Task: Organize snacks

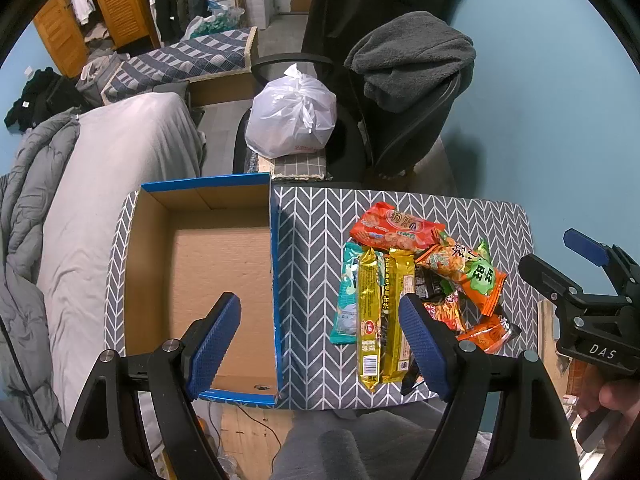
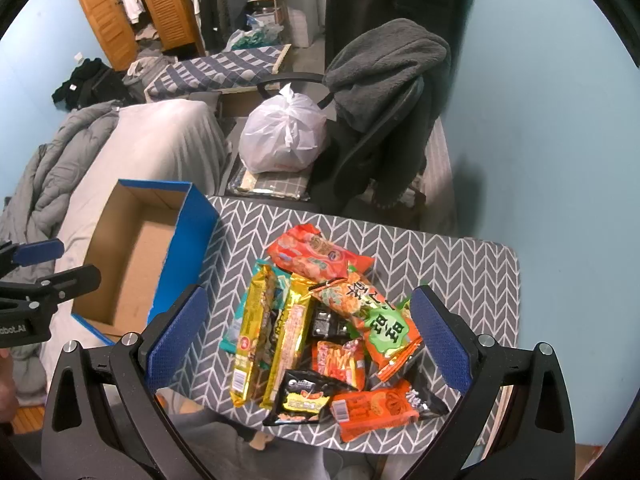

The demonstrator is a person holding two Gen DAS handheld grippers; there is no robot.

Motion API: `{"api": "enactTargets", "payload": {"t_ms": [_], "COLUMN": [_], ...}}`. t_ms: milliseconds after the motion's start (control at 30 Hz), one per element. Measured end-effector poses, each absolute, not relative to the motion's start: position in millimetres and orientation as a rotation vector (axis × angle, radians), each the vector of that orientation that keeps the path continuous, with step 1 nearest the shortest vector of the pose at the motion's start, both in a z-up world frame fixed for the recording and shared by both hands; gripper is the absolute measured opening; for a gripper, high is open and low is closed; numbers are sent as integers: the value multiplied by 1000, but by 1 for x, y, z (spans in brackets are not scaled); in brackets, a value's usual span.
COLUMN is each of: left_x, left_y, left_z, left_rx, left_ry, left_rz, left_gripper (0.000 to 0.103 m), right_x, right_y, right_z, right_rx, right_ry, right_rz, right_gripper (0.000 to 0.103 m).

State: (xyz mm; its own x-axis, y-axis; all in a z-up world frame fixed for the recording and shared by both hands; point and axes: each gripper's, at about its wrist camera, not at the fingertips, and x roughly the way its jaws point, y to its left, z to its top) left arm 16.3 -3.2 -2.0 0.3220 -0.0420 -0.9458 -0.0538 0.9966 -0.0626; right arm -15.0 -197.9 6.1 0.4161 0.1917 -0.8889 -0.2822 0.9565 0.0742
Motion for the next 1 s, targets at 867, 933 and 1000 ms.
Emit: {"api": "enactTargets", "payload": {"t_ms": [867, 933, 1000], "left_x": [14, 13, 13], "left_y": [-7, -6, -6], "left_z": [-3, -3, -3], "left_rx": [-100, -104, -106], "left_ry": [1247, 1249, 1247], "left_rz": [4, 3, 0], "left_gripper": [82, 82, 82], "right_x": [-15, -14, -14], "right_y": [-198, -198, -197], "right_z": [8, 7, 7], "right_rx": [-90, -95, -98], "right_ry": [1108, 1108, 1107], "right_rz": [297, 298, 299], "right_gripper": [100, 100, 100]}}
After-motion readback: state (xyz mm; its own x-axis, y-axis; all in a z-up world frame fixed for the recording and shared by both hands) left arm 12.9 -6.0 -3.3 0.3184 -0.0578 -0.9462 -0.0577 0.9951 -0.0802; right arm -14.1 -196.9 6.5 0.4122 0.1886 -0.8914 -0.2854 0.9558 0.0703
